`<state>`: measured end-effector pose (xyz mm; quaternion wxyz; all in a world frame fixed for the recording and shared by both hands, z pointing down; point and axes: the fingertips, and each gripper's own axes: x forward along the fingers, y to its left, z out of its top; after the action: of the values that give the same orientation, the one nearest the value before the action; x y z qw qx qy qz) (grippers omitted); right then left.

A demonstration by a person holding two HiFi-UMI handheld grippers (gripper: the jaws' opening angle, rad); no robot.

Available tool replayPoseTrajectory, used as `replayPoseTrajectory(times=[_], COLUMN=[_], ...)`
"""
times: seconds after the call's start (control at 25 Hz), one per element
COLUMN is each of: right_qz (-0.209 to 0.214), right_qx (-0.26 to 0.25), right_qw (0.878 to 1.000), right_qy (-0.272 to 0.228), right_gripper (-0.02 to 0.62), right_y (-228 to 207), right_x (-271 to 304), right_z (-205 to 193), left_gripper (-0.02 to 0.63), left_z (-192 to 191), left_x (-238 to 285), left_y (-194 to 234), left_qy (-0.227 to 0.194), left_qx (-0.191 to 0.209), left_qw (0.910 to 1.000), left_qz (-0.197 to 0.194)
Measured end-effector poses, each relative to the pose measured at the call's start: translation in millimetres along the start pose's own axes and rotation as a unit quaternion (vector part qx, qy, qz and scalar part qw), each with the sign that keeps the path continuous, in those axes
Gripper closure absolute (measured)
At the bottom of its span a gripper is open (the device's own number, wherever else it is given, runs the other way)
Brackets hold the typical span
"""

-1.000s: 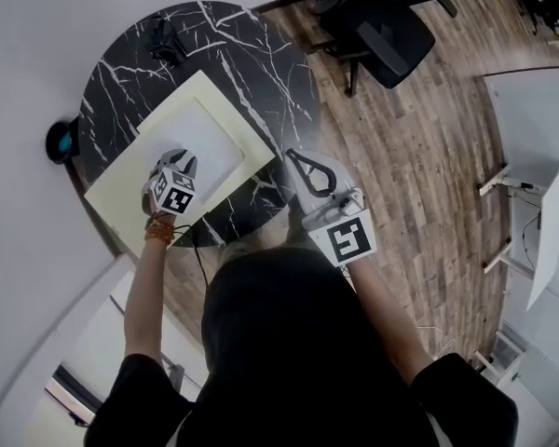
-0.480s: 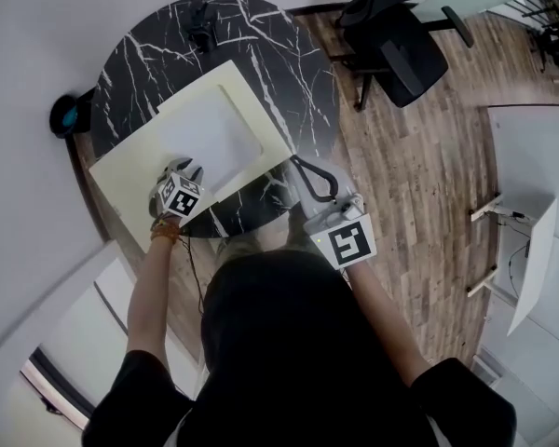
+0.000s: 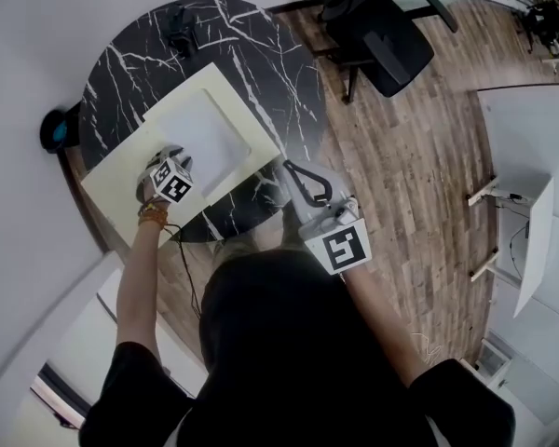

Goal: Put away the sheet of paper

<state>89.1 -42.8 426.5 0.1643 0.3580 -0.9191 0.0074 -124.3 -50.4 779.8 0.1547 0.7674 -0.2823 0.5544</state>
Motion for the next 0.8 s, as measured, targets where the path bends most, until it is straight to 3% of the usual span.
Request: replayPoseTrajectory(times=[0.16, 0.32, 0.52, 0.8], right_qz=[-0.012, -0.022, -0.026, -0.041], right_qx=[0.009, 0.012, 0.014, 0.023], right_qw=[1.0, 1.0, 1.0, 0.999], right_qy=[-0.008, -0.004, -0.002, -0.003], right_gripper=[0.595, 0.595, 0.595, 0.595], right_y=[-8, -18, -26, -37], right_x=[-6, -8, -15, -23], right_z=[0, -6, -8, -18], left_gripper=[0.463, 0.468, 0.472, 0.472], left_z=[43, 102, 128, 149], left_x=[-41, -56, -18, -8], left_y=[0, -33, -66, -76], left_qy=[-0.082, -0.168, -0.144, -0.136], left_qx=[-0.045, -0.071, -0.017, -0.006], left_qw=[0.9956, 0.9807, 0.9849, 0.9853], left_qz=[0.007, -0.071, -0.095, -0.103])
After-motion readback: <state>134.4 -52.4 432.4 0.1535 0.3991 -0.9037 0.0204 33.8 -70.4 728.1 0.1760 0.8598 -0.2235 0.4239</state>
